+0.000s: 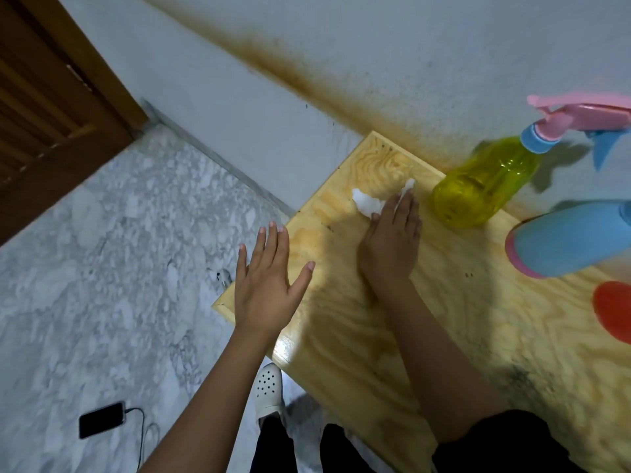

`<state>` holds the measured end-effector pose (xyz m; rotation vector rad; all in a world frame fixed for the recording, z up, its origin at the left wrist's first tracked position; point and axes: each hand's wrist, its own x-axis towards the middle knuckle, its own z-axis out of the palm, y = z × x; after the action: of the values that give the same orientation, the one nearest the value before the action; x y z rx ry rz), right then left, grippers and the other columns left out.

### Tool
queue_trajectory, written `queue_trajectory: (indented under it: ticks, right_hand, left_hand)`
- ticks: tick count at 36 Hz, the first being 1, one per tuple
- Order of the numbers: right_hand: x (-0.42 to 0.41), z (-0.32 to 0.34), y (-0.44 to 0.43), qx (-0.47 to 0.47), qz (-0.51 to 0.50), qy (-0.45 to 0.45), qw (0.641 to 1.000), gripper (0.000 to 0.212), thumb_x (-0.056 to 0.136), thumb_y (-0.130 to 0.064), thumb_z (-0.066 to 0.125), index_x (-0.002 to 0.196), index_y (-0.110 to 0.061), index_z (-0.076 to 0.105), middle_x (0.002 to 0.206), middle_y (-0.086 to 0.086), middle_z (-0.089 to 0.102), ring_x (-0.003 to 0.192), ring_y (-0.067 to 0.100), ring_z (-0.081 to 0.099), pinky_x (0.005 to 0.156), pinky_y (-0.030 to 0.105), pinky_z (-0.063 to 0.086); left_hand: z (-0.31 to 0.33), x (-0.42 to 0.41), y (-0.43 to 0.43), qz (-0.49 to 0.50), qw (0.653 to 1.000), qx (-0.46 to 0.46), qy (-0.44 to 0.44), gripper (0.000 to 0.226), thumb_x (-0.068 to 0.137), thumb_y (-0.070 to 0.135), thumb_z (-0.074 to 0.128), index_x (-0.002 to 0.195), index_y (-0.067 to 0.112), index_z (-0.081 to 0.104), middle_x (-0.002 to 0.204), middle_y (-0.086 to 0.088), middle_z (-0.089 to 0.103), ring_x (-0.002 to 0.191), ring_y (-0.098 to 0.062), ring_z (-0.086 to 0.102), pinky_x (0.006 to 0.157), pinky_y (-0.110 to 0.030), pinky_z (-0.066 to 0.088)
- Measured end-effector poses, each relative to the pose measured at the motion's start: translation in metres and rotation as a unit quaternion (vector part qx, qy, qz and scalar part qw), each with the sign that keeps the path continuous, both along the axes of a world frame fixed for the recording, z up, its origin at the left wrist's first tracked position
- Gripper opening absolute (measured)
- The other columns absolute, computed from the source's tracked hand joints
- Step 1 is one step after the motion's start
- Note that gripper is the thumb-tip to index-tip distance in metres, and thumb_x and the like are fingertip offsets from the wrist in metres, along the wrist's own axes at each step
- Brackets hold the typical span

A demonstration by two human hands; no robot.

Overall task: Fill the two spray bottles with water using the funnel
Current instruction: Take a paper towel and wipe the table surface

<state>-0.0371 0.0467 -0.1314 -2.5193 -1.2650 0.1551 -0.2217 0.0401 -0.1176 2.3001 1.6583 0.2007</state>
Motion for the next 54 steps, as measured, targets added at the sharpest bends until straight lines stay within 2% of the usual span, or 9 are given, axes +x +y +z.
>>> queue_trajectory:
  ticks: [9, 13, 17, 20, 27, 31, 39, 46, 54]
  right_hand:
    - [0.034, 0.008, 0.067, -0.043, 0.032, 0.001, 0.999, 0.054, 0.102, -0.024, 0.024, 0.147, 0.003, 0.01, 0.157, 0.019, 0.005, 0.146, 0.029, 0.004, 0.117, 0.039, 0.006]
    - [0.011, 0.007, 0.071, -0.005, 0.133, 0.012, 0.991, 0.054, 0.099, -0.023, 0.024, 0.144, 0.006, 0.02, 0.154, 0.024, 0.018, 0.143, 0.034, 0.016, 0.116, 0.042, 0.011]
    - [-0.024, 0.0, 0.057, 0.038, 0.248, 0.025, 0.968, 0.054, 0.092, -0.022, 0.028, 0.131, 0.01, 0.044, 0.138, 0.029, 0.044, 0.129, 0.042, 0.043, 0.106, 0.05, 0.034]
    - [-0.039, 0.0, 0.042, 0.056, 0.328, 0.003, 0.943, 0.046, 0.091, -0.017, 0.037, 0.125, 0.008, 0.053, 0.13, 0.024, 0.055, 0.121, 0.037, 0.054, 0.098, 0.047, 0.046]
    - [-0.035, 0.008, 0.004, -0.001, 0.477, 0.013, 0.879, 0.051, 0.091, -0.022, 0.033, 0.132, 0.004, 0.048, 0.14, 0.018, 0.047, 0.131, 0.032, 0.045, 0.107, 0.045, 0.038]
    - [-0.011, 0.006, -0.03, -0.005, 0.516, 0.01, 0.856, 0.048, 0.093, -0.02, 0.032, 0.133, 0.003, 0.047, 0.142, 0.017, 0.045, 0.132, 0.029, 0.042, 0.108, 0.041, 0.035]
    - [0.047, 0.005, -0.097, -0.002, 0.38, 0.015, 0.925, 0.049, 0.096, -0.025, 0.031, 0.138, -0.003, 0.043, 0.147, 0.014, 0.039, 0.138, 0.025, 0.034, 0.11, 0.042, 0.032]
    - [0.089, 0.016, -0.165, -0.04, 0.156, 0.046, 0.986, 0.058, 0.094, -0.031, 0.022, 0.15, -0.016, 0.018, 0.158, 0.001, 0.014, 0.145, 0.015, 0.012, 0.119, 0.036, 0.013]
    - [0.076, 0.016, -0.262, 0.015, -0.16, 0.034, 0.986, 0.052, 0.096, -0.015, 0.035, 0.144, 0.001, 0.027, 0.15, 0.021, 0.03, 0.136, 0.036, 0.031, 0.112, 0.047, 0.028]
  left_hand:
    - [-0.002, -0.004, -0.002, 0.005, 1.0, -0.004, -0.007, 0.073, 0.093, 0.064, 0.017, 0.153, 0.023, 0.005, 0.157, 0.009, -0.008, 0.143, -0.002, -0.016, 0.112, -0.027, -0.024]
    - [-0.003, -0.015, -0.013, 0.023, 1.0, -0.008, -0.004, 0.071, 0.093, 0.063, 0.013, 0.152, 0.024, 0.003, 0.153, 0.011, -0.012, 0.142, -0.002, -0.015, 0.111, -0.027, -0.024]
    - [-0.004, -0.027, -0.025, 0.051, 0.999, -0.014, -0.01, 0.07, 0.091, 0.06, 0.008, 0.151, 0.025, 0.004, 0.154, 0.012, -0.011, 0.142, -0.002, -0.013, 0.112, -0.027, -0.021]
    - [-0.005, -0.033, -0.031, 0.07, 0.997, -0.019, -0.024, 0.07, 0.09, 0.057, 0.005, 0.151, 0.024, 0.009, 0.156, 0.01, -0.007, 0.142, 0.0, -0.014, 0.111, -0.022, -0.023]
    - [-0.006, -0.044, -0.041, 0.077, 0.996, -0.025, -0.048, 0.071, 0.091, 0.056, 0.008, 0.151, 0.02, 0.012, 0.159, 0.004, 0.002, 0.141, 0.001, -0.014, 0.112, -0.025, -0.02]
    - [-0.003, -0.044, -0.045, 0.078, 0.997, -0.018, -0.019, 0.072, 0.092, 0.057, 0.01, 0.152, 0.018, 0.011, 0.159, 0.003, 0.001, 0.141, -0.002, -0.015, 0.105, -0.033, -0.034]
    - [0.002, -0.014, -0.047, -0.019, 1.0, -0.014, 0.018, 0.076, 0.09, 0.06, 0.014, 0.152, 0.015, 0.008, 0.159, 0.004, -0.006, 0.142, -0.006, -0.02, 0.106, -0.037, -0.032]
    - [0.001, 0.023, -0.052, -0.144, 0.989, -0.021, 0.0, 0.071, 0.09, 0.06, 0.008, 0.152, 0.025, 0.006, 0.158, 0.006, -0.012, 0.144, -0.01, -0.021, 0.111, -0.034, -0.025]
    - [-0.004, 0.014, -0.049, -0.193, 0.981, -0.022, 0.017, 0.078, 0.088, 0.063, 0.004, 0.153, 0.02, 0.004, 0.159, 0.002, -0.01, 0.144, -0.01, -0.017, 0.116, -0.035, -0.013]
